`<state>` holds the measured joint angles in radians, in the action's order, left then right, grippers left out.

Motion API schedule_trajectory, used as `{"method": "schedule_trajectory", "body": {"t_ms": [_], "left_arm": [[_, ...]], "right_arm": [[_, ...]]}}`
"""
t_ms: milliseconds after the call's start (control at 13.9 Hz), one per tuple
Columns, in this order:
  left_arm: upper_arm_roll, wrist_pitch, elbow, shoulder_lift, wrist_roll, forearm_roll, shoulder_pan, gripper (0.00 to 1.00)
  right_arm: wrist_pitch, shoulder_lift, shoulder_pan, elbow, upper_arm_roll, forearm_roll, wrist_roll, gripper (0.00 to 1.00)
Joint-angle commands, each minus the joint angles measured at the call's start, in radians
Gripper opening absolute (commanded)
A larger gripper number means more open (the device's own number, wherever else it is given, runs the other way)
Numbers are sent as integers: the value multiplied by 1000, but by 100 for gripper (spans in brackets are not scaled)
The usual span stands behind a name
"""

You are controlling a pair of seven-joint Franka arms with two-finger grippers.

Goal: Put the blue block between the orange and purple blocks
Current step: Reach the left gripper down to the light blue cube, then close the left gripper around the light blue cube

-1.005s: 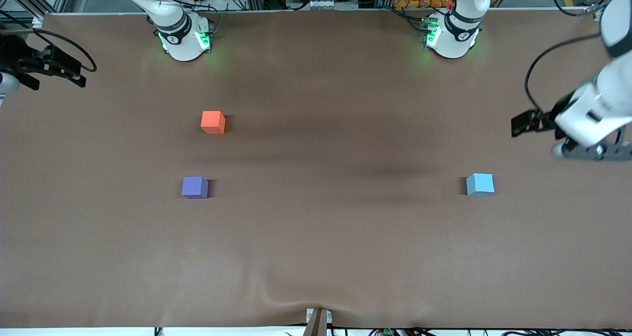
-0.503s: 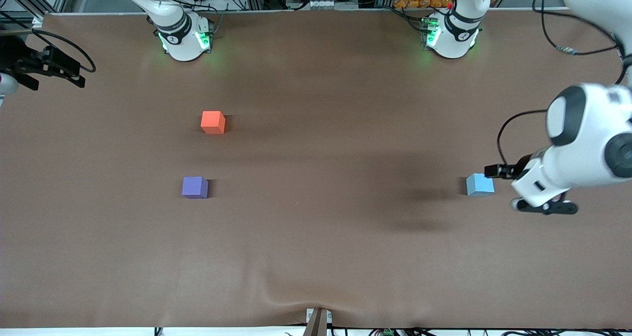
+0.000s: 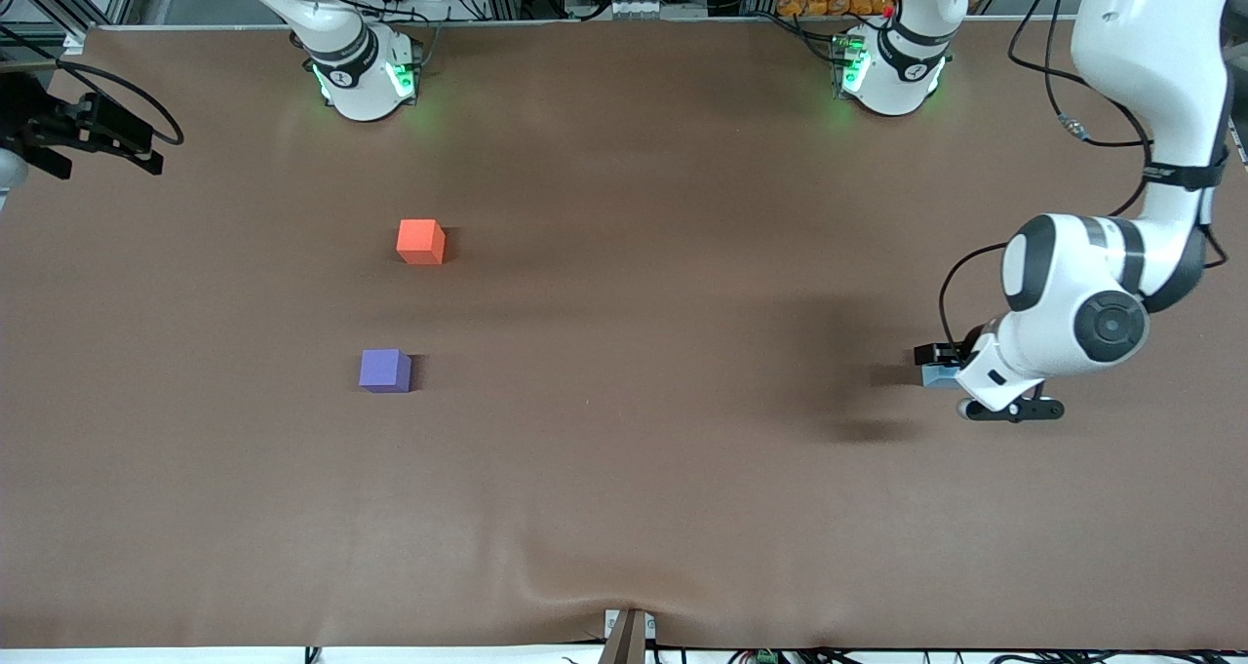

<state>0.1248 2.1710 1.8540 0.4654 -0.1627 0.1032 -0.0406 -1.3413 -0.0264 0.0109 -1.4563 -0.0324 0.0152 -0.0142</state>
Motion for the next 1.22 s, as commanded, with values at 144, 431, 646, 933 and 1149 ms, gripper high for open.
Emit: {"method": "schedule_trajectory", "body": {"t_ms": [144,431,646,933,1149], "left_arm": [[4,193,148,-34,-31,29,-42,100],[4,210,146,-18,-32,84,-50,100],[4,233,145,5,-32,84,-50,100],[9,245,113,33,-26,84,-87,69],[9,243,87,39,-32,72,-85,11]], "right_arm": [[16,11,30,21,-4,-4,-13,100],[19,13,31,19,-4,-4,-13,100],[18,13,31,19,-4,-4,-13,100],[19,13,24,19,-4,-4,-12,100],[37,13,32,19,-4,-4,-13,100]]}}
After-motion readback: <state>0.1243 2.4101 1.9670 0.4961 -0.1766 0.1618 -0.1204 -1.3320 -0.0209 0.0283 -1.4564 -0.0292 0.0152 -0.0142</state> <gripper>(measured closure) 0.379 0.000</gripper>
